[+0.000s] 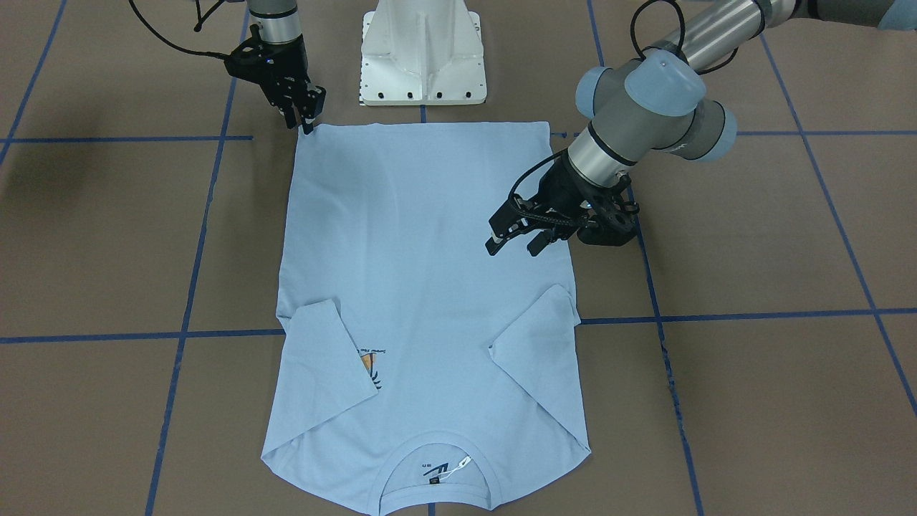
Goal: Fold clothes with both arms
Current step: 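Move the left gripper down to the hem corner nearest the robot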
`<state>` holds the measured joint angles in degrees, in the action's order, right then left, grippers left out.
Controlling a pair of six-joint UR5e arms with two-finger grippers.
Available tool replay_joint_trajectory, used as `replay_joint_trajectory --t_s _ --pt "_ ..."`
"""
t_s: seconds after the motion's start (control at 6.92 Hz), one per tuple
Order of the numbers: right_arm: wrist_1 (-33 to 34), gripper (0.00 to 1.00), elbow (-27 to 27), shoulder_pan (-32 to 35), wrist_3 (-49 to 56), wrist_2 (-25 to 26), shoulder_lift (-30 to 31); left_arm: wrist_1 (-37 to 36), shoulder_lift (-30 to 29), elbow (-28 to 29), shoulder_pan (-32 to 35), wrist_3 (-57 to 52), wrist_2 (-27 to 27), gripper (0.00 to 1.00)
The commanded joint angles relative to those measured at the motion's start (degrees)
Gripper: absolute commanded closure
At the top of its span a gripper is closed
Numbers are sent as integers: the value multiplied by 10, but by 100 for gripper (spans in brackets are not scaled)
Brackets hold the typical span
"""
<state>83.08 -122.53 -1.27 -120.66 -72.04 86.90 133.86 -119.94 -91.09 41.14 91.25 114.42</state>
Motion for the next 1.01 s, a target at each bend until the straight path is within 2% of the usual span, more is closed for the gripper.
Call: replay_joint_trajectory --t_s 0.0,0.14,0.29,0.43,0.58,0.87 --pt "0 53 4 -4 0 0 -8 0 1 0 0 0 -1 9" --pt "0 53 5 -3 1 0 -9 0 1 0 0 0 -1 9" --pt "0 63 5 -3 1 0 -8 0 1 0 0 0 -1 9" --pt "0 89 5 -6 1 0 -2 0 1 0 0 0 -1 9" --pt "0 100 5 -8 1 -1 -1 0 1 -1 0 1 -1 9" --pt "0 100 4 -15 1 -1 -1 -7 5 -31 -25 48 -6 9"
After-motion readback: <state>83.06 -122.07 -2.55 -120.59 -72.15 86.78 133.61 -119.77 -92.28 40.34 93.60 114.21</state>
